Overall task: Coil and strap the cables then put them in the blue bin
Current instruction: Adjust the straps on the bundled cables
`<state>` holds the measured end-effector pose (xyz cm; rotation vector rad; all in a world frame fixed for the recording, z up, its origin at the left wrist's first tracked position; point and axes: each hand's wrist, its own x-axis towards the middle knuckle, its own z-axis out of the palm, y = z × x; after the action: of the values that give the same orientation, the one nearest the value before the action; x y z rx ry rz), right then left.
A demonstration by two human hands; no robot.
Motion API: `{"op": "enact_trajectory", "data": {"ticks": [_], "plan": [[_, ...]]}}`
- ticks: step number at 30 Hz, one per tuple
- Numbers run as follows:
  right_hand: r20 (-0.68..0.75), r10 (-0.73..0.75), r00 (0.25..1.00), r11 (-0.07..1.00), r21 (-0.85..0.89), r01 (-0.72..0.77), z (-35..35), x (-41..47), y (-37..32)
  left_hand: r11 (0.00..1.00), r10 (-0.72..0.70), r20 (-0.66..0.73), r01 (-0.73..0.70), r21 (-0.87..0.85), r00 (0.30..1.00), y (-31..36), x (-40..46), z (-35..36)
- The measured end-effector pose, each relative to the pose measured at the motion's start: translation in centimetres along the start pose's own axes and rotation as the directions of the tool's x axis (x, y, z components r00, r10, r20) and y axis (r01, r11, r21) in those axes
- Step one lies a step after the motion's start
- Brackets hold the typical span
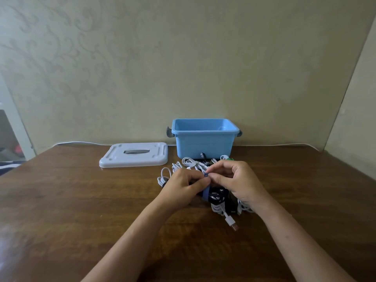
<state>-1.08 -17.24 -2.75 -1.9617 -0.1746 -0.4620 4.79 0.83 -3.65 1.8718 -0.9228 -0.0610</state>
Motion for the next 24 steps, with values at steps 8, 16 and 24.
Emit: {"op": "enact_trajectory", "data": {"ticks": [8,16,24], "plan": [[0.054,0.073,0.996,0.977,0.199,-0.082,-0.28,-0.21,-0.64,0.997,-0.036,-0.022,0.034,-0.069,0.999,0.16,0.00,-0.32],[0.025,0.066,0.998,0.968,0.243,-0.070,-0.29,-0.31,-0.86,0.999,-0.006,-0.015,0.005,-0.042,1.000,0.39,-0.18,-0.37],[-0.018,0.036,0.999,0.983,0.179,-0.032,-0.13,-0.29,-0.92,0.995,-0.024,-0.012,0.023,-0.096,1.000,0.69,-0.14,-0.38]]}}
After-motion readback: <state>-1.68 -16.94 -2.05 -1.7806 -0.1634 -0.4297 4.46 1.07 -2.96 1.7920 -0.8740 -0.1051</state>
